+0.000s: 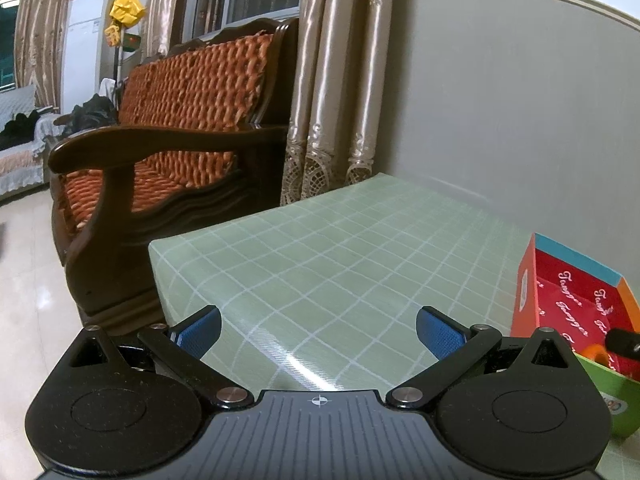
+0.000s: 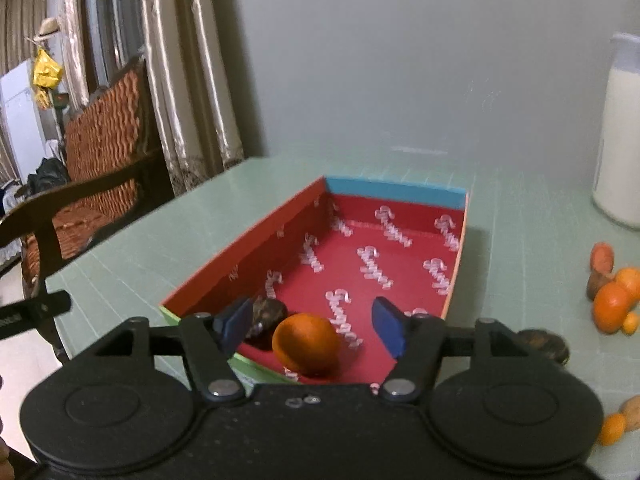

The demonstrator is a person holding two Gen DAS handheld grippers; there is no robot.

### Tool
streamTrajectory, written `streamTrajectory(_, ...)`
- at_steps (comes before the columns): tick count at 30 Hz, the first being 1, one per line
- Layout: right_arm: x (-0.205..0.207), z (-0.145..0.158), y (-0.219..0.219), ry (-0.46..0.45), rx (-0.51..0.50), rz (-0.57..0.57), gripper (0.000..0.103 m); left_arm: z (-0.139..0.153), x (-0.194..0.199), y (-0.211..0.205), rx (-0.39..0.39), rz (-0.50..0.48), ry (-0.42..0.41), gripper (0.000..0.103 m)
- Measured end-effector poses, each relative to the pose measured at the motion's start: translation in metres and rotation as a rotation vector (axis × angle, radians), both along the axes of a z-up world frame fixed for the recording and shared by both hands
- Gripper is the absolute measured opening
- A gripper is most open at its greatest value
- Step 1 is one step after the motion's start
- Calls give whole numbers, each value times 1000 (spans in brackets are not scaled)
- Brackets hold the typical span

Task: Organize fruits
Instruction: 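Carry the large orange over the red box and release it with the right gripper, then return the left gripper to the second chestnut and close on it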

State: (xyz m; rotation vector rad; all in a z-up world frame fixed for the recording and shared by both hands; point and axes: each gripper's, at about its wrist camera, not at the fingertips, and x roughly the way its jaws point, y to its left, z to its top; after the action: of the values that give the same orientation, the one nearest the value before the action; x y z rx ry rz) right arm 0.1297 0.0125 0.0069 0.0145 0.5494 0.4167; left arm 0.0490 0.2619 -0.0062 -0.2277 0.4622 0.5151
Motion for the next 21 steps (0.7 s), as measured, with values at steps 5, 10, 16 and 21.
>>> streamTrajectory(5,-14,14,-22,-88,73,-22,86,1,4,-11,20,-20,0,103)
streamTrajectory(10,-20,25,-52,-148,93,-71,92,4,6,-27,51,-54,-8,103)
streamTrajectory(16,-28,23,-108,-229,86,-236,99,8,10,-62,119,-130,-28,103)
streamTrajectory(21,-25,10,-157,-222,85,-401,99,9,14,-98,175,-213,-42,103)
